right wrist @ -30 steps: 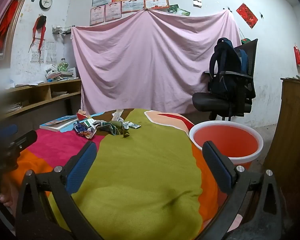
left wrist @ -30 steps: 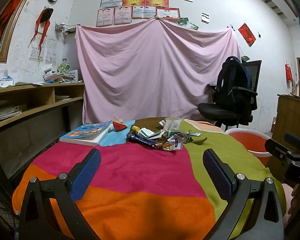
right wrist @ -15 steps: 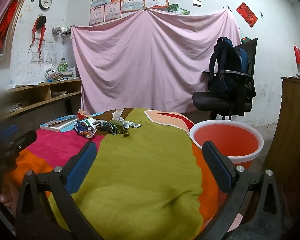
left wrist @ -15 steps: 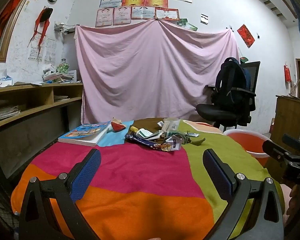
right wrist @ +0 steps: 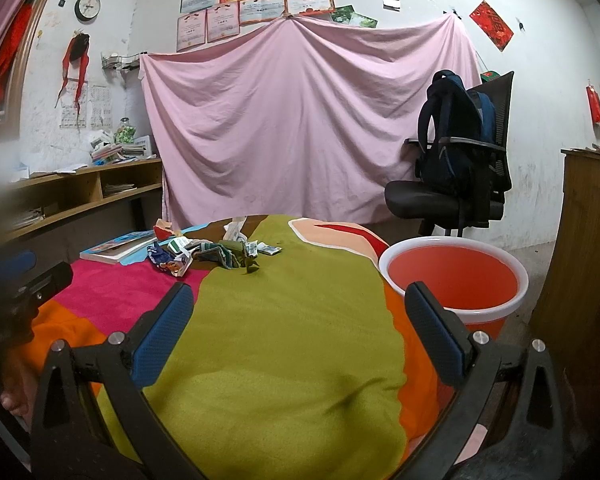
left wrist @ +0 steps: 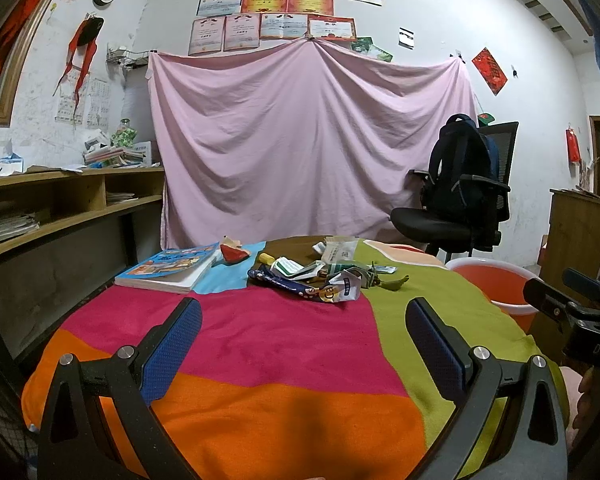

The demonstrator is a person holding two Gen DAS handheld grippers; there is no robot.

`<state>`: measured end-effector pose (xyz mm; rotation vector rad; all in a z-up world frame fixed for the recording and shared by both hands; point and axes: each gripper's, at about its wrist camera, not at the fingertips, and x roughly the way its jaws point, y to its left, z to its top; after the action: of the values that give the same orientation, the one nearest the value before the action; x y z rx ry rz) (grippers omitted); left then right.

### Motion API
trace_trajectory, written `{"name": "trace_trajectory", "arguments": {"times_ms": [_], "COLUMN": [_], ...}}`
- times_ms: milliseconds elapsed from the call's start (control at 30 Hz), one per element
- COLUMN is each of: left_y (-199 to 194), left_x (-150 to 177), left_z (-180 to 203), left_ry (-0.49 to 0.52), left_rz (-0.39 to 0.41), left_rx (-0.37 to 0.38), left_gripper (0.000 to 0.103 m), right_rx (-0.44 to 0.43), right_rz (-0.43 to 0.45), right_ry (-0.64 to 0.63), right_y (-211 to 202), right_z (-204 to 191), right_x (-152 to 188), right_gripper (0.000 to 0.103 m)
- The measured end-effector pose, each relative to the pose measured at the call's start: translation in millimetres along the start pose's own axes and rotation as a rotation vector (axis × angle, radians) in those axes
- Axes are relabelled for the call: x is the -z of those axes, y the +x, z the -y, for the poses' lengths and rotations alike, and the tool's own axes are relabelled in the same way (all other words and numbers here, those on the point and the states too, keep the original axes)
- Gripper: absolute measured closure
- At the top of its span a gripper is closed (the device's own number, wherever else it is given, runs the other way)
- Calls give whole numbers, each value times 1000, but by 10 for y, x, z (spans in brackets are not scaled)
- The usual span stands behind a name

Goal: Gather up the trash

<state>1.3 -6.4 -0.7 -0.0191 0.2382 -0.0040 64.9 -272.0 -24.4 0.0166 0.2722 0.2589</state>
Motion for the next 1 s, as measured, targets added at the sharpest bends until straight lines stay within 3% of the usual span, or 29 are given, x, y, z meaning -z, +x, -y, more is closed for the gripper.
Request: {"name": "trace_trajectory", "arguments": {"times_ms": [1000], "left_y": [-12], "left_x": [9], "left_z": [-20], "left_ry": [2], "left_rz": [3], "left_rx": [-1], "left_gripper": [3], "right_rx": [0], "right_rz": [-2], "right_ry": [3], "right_y": [4], "right_z": [2], "right_x": [5], "right_gripper": [0]}}
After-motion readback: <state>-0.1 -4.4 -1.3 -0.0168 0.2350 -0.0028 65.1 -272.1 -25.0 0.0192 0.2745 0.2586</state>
